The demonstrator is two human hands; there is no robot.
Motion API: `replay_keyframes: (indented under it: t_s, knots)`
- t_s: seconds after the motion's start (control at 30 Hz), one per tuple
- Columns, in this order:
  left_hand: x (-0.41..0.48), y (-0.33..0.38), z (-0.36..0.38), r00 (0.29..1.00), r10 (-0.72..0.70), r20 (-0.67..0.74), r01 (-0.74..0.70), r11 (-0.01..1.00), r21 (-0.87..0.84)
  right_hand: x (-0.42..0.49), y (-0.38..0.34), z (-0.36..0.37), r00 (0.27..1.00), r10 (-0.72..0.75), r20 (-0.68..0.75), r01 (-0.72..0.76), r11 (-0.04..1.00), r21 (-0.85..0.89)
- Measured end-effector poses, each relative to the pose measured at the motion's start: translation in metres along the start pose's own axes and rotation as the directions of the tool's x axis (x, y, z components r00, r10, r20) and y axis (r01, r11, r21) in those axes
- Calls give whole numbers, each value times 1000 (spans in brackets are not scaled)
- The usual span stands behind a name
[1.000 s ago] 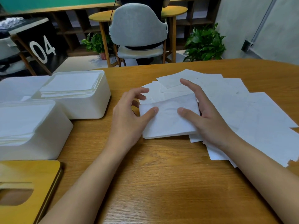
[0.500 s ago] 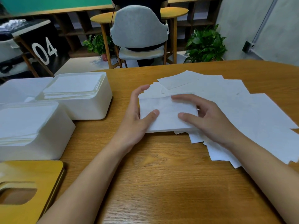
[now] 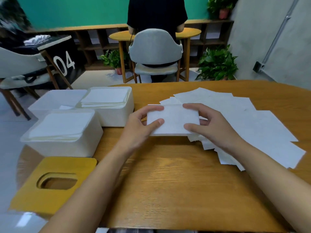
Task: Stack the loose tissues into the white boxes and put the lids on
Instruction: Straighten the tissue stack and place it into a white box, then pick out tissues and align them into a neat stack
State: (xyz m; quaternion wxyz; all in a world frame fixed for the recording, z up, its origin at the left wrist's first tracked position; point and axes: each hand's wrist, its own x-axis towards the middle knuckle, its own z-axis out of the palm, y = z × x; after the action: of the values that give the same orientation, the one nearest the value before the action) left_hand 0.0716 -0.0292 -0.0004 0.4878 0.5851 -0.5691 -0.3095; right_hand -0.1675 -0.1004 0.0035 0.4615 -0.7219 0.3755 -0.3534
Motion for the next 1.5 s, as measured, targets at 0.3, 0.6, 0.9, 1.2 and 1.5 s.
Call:
replay_keyframes:
  t_s: [0.3,0.6,0.9,1.2,1.5]
  knots:
    - [-24,32,-110,1000,3,1,-3,994,112,17,-74,71,998,-55,-9,54,996,-74]
    - [-22,20,-224,979,-77,-190,103,986,131,74,-122,162,998,-38,54,36,998,45]
    - [14,-15,-307,936,-92,-341,148,979,142,153,-138,238,994,-11,109,8,1000,30]
    - [49,-57,-357,915,-114,-386,267,890,370,207,-136,285,967,-19,255,101,945,-312]
    - [59,-71,-361,965,-84,-250,240,672,700,222,-133,310,945,26,326,191,766,-614]
